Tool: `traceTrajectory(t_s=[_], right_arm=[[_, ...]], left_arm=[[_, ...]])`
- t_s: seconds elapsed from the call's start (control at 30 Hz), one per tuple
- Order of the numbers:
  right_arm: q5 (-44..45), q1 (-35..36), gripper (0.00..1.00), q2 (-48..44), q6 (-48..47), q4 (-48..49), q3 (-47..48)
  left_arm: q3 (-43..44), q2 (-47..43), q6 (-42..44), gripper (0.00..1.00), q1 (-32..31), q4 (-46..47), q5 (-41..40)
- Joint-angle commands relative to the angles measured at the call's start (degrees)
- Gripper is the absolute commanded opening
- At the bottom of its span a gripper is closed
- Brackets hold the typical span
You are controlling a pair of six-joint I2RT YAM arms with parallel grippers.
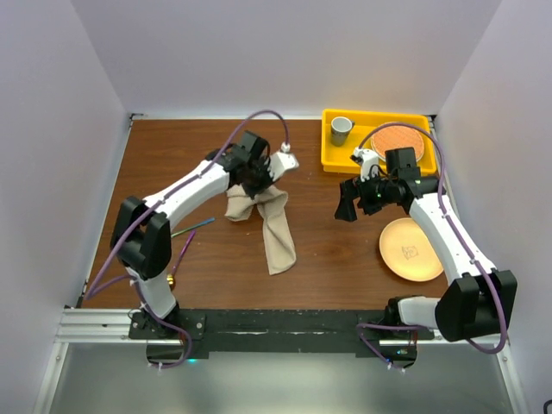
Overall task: Fold the napkin into a case and place the utensils inside
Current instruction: Pick up the crumpled napkin from the center of the board, then move the crumpled napkin to the center of the board, then pick up the crumpled napkin from the center of the board.
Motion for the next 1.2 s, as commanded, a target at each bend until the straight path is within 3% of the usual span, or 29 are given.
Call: traceTrajectory(t_s=[0.0, 0.13, 0.23, 0.27, 0.43, 0.47, 0.5, 0.57, 0.63, 0.67, 0.83, 0.97, 1.17], right_arm=[[0.2, -0.1, 0.98, 0.1, -0.2, 0.6, 0.9], [-0.4, -0.2, 0.98, 1.7, -1.0, 0.5, 2.4], [-0.9, -0.1, 0.98, 2.2, -2.2, -0.4, 3.5], [-0.8, -0.2, 0.98, 2.3, -2.9, -0.7, 3.8], [-1.9, -0.1, 0.98, 2.8, -5.0, -2.5, 3.8], [-2.3, -0.1, 0.98, 3.3, -5.4, -2.8, 3.8], [-2.4, -0.2, 0.98, 3.6, -5.5, -2.9, 3.8], [-2.4, -0.2, 0.98, 4.7, -5.2, -2.8, 3.7], [-2.7, -0.2, 0.97, 5.3, -4.7, -1.8, 3.7], [-3.1, -0.2, 0.97, 5.7, -3.8, -1.4, 3.8], [-5.3, -0.2, 0.90, 8.9, 1.1, 4.9, 4.0], [-7.1, 1.1, 0.78, 12.9, 6.2, 9.9, 6.4], [-4.1, 6.6, 0.74, 20.7, 6.9, 13.2, 10.7]], left_arm=[[10.3, -7.9, -6.3, 0.00, 0.1, 1.8, 7.1], [16.0, -11.7, -5.5, 0.00, 1.6, -0.5, 11.6], [14.4, -16.9, 0.7, 0.00, 5.6, -5.2, 25.2], [13.4, -18.2, 6.9, 0.00, 5.9, -10.6, 29.7], [-5.6, -27.2, 18.9, 0.00, 8.3, -23.1, 29.1], [-9.1, -28.3, 20.8, 0.07, 9.6, -24.2, 27.4], [-15.5, -30.3, 21.9, 0.22, 12.1, -24.4, 26.3], [-20.6, -32.5, 24.1, 0.42, 15.1, -23.2, 23.2], [-24.0, -35.8, 24.3, 0.51, 16.2, -21.8, 22.2], [-24.1, -36.7, 23.3, 0.60, 16.5, -19.9, 22.3], [-19.3, -35.9, 11.2, 0.68, 16.5, -9.8, 22.7], [-16.8, -30.3, -4.3, 0.68, 16.6, 1.8, 18.0], [-13.9, -18.8, -12.8, 0.68, 18.0, 9.6, 15.8]])
